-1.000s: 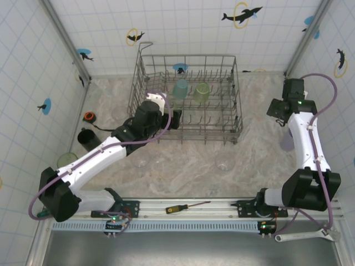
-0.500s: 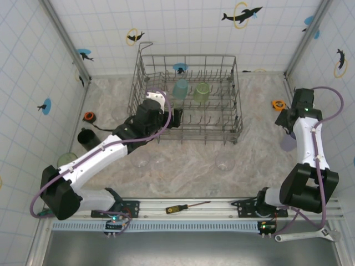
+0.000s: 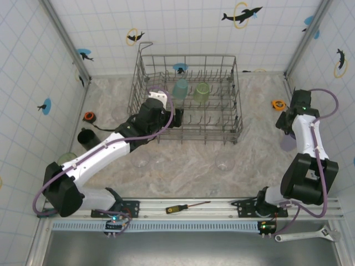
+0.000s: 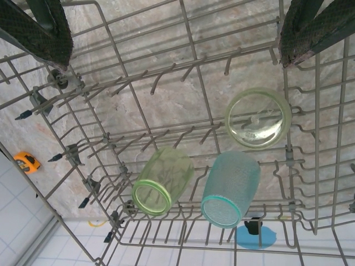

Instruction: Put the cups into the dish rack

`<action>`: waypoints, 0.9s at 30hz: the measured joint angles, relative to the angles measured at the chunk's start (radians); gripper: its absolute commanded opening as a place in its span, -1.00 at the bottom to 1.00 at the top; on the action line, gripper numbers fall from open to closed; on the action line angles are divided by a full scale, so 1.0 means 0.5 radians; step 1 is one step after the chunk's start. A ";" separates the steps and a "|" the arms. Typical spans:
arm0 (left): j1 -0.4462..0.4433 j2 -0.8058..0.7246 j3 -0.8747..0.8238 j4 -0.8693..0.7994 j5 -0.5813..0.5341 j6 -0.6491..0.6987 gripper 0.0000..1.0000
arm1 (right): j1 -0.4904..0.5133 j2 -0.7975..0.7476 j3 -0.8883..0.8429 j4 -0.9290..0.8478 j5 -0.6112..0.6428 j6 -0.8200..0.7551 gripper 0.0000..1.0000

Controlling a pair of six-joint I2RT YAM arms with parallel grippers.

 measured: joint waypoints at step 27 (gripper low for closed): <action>0.000 0.003 0.037 -0.026 -0.001 0.000 0.95 | 0.014 0.024 0.136 -0.047 -0.182 0.017 -1.00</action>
